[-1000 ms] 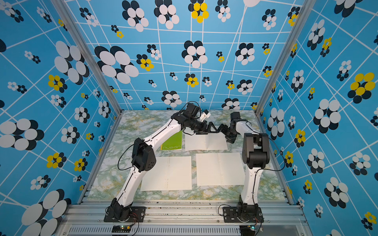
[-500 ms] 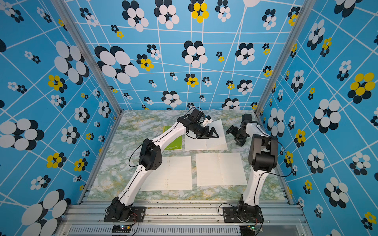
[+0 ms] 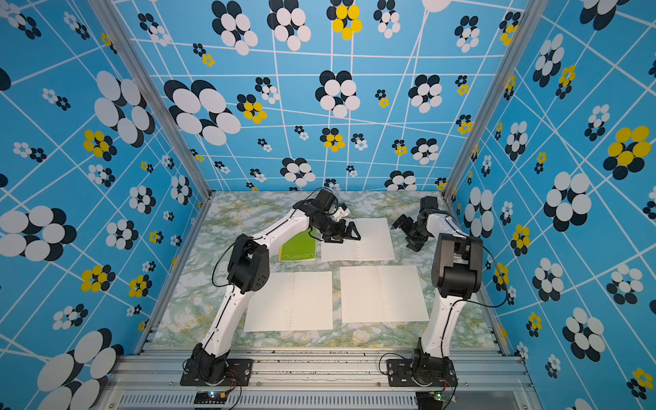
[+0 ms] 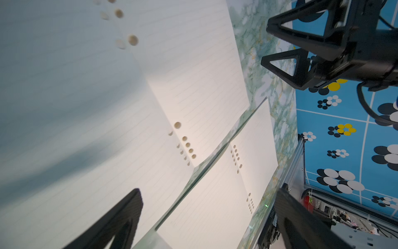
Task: Close the notebook
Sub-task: Close the notebook at the center of the board.
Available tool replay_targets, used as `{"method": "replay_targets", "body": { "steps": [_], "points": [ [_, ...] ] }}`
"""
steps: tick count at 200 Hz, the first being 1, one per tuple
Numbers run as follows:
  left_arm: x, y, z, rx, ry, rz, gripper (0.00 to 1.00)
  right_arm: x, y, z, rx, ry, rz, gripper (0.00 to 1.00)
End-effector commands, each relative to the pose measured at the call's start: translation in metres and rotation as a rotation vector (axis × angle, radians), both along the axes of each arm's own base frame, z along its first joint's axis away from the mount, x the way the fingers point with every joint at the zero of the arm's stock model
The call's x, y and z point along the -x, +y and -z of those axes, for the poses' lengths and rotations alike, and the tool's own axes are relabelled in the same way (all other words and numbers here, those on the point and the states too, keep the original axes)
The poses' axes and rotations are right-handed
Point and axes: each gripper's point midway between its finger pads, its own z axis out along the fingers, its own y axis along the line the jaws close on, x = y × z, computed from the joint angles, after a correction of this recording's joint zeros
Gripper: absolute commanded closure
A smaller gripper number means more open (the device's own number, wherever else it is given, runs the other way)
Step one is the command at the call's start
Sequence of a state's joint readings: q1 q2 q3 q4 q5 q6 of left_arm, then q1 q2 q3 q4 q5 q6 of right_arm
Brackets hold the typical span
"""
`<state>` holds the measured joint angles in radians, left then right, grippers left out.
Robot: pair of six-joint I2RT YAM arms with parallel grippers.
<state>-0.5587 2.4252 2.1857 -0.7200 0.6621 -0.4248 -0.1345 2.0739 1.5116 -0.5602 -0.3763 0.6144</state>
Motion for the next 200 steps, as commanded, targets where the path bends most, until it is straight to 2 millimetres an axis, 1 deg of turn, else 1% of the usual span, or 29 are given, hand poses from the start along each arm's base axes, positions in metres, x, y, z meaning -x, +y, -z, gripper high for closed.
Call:
{"method": "replay_targets", "body": {
  "steps": [1, 24, 52, 74, 102, 115, 117, 120, 141, 165, 200],
  "points": [
    [-0.006, 0.035, -0.021, -0.032, -0.042, -0.03, 0.02, -0.01, 0.015, 0.006, -0.03, -0.005, -0.026, 0.01],
    [0.0, 0.055, -0.012, -0.094, -0.024, -0.025, 0.01, -0.012, 0.02, 0.012, -0.025, 0.004, -0.034, 0.01],
    [0.006, 0.064, 0.006, -0.151, 0.018, -0.014, 0.01, -0.012, 0.024, 0.016, -0.007, 0.017, -0.046, 0.01],
    [0.007, 0.066, 0.018, -0.178, 0.046, -0.014, 0.01, -0.012, 0.027, 0.016, 0.013, 0.022, -0.064, 0.01],
    [0.004, 0.073, 0.033, -0.24, 0.066, -0.041, 0.0, -0.005, 0.03, 0.021, 0.041, 0.055, -0.09, 0.01],
    [0.003, 0.076, 0.036, -0.265, 0.072, -0.051, 0.0, -0.003, 0.031, 0.023, 0.053, 0.062, -0.1, 0.01],
    [0.003, 0.076, 0.037, -0.268, 0.073, -0.053, 0.0, -0.01, 0.031, 0.015, 0.056, 0.039, -0.099, 0.01],
    [0.002, 0.077, 0.039, -0.275, 0.073, -0.055, 0.0, -0.011, 0.031, 0.013, 0.059, 0.035, -0.103, 0.01],
    [0.002, 0.082, 0.046, -0.32, 0.083, -0.063, 0.0, -0.01, 0.033, 0.014, 0.083, 0.045, -0.118, 0.01],
    [0.003, 0.084, 0.054, -0.361, 0.089, -0.061, 0.0, -0.01, 0.034, 0.013, 0.103, 0.048, -0.131, 0.01],
    [0.009, 0.079, 0.064, -0.374, 0.107, -0.048, 0.0, -0.008, 0.037, 0.011, 0.134, 0.055, -0.152, 0.01]
  ]
}}
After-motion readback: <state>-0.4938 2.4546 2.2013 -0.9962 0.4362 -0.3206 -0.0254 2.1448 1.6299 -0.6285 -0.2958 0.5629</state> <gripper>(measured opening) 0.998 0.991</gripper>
